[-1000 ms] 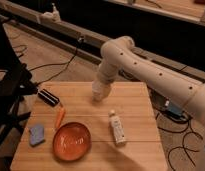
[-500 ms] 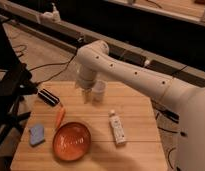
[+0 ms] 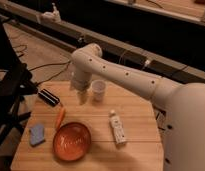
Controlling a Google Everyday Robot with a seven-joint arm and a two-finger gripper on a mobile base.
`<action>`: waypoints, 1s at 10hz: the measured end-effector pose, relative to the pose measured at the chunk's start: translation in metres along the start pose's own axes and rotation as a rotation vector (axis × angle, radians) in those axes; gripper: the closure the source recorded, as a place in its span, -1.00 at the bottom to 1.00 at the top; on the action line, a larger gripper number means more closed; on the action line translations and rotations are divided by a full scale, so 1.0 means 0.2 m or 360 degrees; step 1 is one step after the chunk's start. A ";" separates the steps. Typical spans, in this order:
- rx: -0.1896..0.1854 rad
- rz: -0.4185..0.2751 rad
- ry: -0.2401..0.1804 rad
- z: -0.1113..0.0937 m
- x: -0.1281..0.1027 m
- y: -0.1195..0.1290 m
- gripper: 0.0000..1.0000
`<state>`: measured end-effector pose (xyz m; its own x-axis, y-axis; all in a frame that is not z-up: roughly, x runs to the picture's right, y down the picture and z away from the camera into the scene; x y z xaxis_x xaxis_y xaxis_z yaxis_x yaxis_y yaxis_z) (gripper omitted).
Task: Place the pepper in the ceramic cup
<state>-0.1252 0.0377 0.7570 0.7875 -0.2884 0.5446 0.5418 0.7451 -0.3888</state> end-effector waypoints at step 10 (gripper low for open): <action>-0.0082 -0.0269 -0.0273 0.62 -0.33 -0.24 -0.28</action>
<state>-0.2395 0.0954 0.8327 0.6252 -0.2970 0.7217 0.6795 0.6620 -0.3163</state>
